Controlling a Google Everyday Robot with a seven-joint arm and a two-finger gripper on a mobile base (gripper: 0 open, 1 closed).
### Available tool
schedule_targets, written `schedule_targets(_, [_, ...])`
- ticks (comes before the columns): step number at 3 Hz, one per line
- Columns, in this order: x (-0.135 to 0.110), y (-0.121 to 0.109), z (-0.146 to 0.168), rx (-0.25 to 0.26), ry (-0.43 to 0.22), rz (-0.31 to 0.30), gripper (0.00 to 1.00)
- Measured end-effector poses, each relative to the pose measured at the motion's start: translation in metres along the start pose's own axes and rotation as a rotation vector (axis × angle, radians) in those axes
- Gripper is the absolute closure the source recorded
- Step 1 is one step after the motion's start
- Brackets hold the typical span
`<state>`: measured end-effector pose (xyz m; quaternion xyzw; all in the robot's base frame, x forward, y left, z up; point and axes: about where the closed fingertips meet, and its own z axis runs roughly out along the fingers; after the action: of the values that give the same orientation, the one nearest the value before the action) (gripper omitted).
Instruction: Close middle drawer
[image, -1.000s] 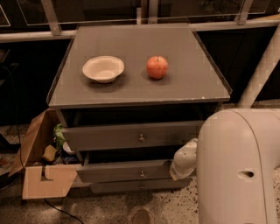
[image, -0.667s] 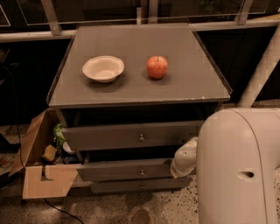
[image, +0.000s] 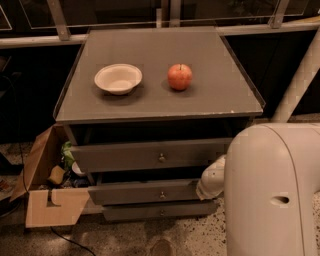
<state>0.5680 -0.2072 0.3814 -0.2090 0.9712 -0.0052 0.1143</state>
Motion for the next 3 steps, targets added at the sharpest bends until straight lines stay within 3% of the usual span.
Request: schedule_targets(3, [-0.036,0.002,0.006,0.009,-0.049,-0.001,1.0])
